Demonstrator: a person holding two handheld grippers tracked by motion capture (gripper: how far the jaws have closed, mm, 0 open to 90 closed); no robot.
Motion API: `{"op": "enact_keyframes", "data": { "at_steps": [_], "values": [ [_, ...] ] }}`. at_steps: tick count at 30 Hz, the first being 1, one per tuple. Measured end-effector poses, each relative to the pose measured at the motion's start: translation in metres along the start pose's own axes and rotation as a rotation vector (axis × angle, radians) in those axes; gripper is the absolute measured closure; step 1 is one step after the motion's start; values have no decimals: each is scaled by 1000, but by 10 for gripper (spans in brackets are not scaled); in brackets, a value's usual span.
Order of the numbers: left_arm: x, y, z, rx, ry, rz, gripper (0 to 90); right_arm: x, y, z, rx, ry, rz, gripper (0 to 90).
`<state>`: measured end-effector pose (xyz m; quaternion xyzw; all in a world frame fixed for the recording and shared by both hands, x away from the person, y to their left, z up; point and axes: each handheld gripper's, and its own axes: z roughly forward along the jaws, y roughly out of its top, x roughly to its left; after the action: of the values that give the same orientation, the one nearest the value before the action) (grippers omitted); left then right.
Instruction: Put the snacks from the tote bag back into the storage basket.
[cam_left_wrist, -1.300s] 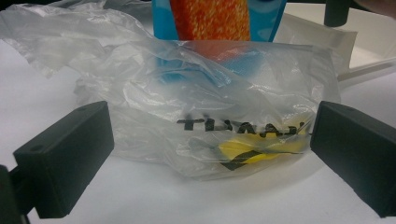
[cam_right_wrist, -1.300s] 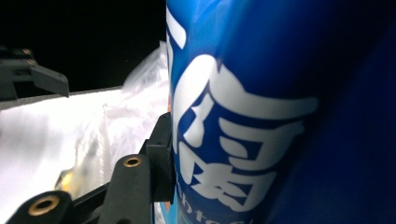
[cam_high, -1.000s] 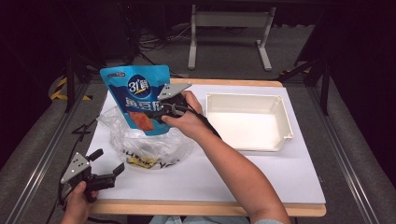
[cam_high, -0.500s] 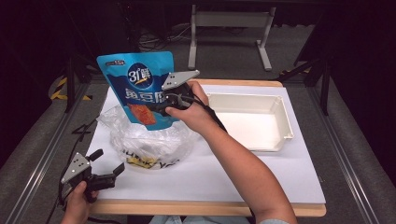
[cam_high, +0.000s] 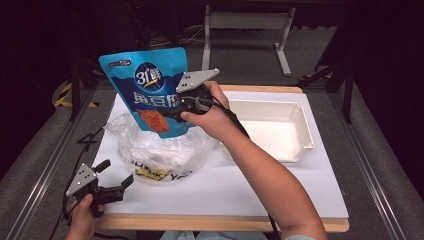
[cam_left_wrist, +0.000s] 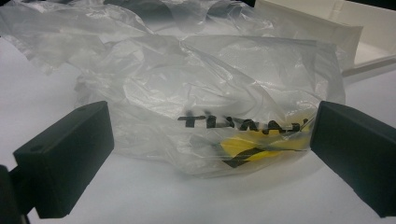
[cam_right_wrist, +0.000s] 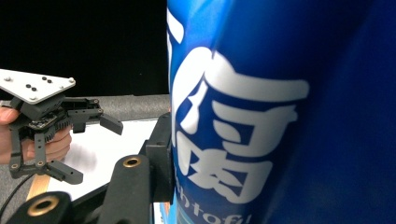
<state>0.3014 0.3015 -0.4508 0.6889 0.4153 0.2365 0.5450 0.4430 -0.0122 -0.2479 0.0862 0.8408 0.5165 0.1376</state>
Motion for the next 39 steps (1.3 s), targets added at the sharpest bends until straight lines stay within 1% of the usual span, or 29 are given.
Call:
{"op": "enact_keyframes", "data": {
  "at_steps": [2, 6, 11, 18, 29, 31, 32, 36, 39],
  "values": [
    [0, 0, 0, 2, -1, -1, 2, 0, 3, -3, 1, -4, -5, 543],
    [0, 0, -1, 2, -2, -1, 2, -1, 6, -11, -13, 1, 6, 544],
    [0, 0, -1, 1, -1, -1, 2, -2, 7, -21, -16, -12, 3, 544],
    [1, 0, 0, 8, 1, -2, 2, -8, -1, -41, -19, -37, 20, 544],
    [2, -1, 1, 10, 9, -5, 2, -20, -13, -75, -12, -84, 32, 544],
    [2, -1, 1, 10, 9, -7, 2, -23, -15, -83, -12, -101, 36, 544],
    [2, -1, 1, 10, 10, -8, 2, -23, -15, -83, -12, -101, 36, 544],
    [2, -1, 1, 13, 12, -11, 2, -29, -20, -99, -13, -126, 49, 544],
    [2, -1, 1, 14, 13, -12, 2, -33, -26, -111, -2, -149, 57, 544]
  ]
}}
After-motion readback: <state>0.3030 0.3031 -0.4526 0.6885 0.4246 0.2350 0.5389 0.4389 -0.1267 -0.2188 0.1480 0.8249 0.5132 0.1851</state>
